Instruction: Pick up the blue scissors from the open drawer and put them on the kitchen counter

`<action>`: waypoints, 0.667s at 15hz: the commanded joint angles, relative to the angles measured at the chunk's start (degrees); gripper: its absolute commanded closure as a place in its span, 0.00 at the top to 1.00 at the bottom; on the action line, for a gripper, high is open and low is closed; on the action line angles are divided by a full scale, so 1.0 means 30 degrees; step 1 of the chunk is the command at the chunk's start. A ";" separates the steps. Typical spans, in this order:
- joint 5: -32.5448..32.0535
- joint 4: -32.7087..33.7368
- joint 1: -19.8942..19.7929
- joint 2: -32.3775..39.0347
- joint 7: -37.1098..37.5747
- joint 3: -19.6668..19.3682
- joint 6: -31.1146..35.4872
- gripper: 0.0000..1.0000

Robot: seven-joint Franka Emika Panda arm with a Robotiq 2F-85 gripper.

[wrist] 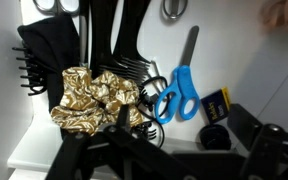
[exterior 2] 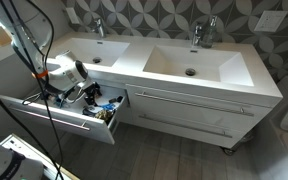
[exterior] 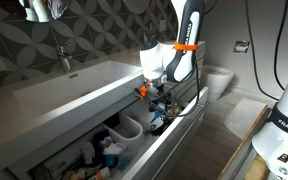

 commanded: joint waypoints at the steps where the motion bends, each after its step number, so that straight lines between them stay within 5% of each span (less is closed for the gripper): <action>1: -0.0212 0.1212 0.0767 0.1370 0.1065 -0.0267 0.0033 1.00; 6: -0.0222 0.2273 0.1592 0.2661 0.1854 -0.0481 -0.0115 1.00; 10: -0.0337 0.2916 0.2301 0.3487 0.2685 -0.1075 -0.0053 0.90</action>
